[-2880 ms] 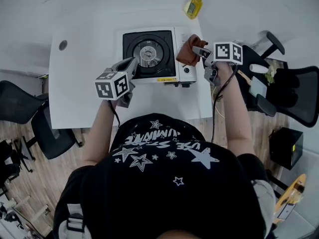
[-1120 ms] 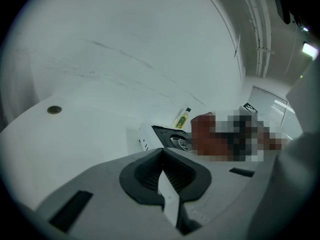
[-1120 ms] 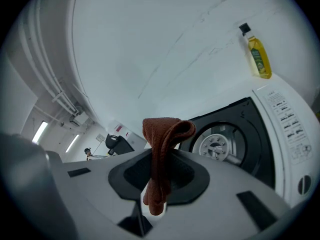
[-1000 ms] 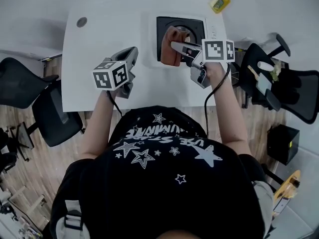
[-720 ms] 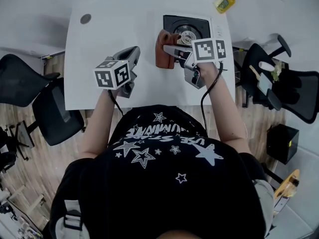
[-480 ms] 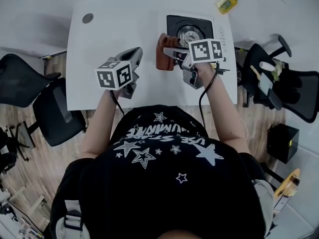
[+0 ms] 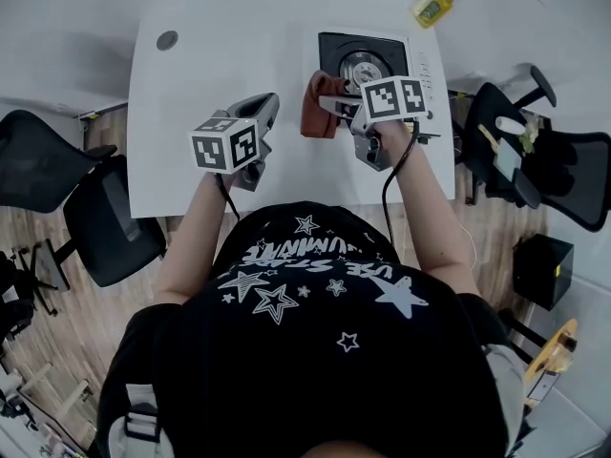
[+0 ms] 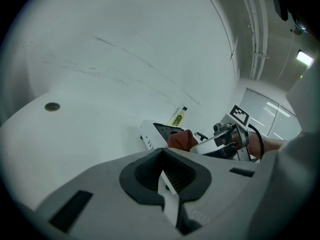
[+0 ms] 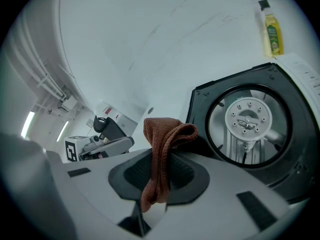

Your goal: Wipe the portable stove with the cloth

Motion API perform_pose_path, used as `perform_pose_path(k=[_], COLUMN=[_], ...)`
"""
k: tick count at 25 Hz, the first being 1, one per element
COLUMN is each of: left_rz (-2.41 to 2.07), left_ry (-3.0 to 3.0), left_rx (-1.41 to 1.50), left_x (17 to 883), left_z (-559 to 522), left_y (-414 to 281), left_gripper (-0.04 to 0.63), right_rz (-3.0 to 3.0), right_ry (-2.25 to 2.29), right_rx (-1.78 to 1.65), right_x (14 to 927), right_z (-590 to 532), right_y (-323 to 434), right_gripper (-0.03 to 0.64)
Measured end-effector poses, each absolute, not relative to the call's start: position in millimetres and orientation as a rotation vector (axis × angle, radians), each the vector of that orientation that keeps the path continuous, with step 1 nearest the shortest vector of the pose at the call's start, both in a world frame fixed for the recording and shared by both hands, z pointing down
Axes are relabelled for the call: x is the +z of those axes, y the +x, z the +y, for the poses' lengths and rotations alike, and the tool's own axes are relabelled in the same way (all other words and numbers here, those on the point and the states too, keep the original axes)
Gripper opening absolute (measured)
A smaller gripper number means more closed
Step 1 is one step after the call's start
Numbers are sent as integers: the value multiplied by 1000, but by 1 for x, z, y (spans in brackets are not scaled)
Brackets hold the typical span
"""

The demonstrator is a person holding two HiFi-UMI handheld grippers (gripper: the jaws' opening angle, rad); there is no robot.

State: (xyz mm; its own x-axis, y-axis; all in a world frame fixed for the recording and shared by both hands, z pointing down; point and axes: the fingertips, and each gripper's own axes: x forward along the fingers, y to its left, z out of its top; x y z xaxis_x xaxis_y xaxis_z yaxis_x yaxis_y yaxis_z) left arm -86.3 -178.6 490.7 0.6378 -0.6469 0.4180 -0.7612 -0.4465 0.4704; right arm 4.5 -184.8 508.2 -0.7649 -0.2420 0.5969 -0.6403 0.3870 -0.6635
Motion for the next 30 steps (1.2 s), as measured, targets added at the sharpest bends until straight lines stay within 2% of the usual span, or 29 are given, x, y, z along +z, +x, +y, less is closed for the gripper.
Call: perform_pose_path(k=[14,30], left_rz=[-1084,-1048], left_ry=[2220,2239], left_rx=[238,267], left_x=[491,492], left_z=[-182,-184], left_y=[-61,-2], left_gripper=[5,5], right_rz=[-2241,-2234], right_ry=[803,902], right_rx=[1381,1369], right_x=[512,516], right_z=[-186,-188], right_y=[45,130], right_gripper=[64,64])
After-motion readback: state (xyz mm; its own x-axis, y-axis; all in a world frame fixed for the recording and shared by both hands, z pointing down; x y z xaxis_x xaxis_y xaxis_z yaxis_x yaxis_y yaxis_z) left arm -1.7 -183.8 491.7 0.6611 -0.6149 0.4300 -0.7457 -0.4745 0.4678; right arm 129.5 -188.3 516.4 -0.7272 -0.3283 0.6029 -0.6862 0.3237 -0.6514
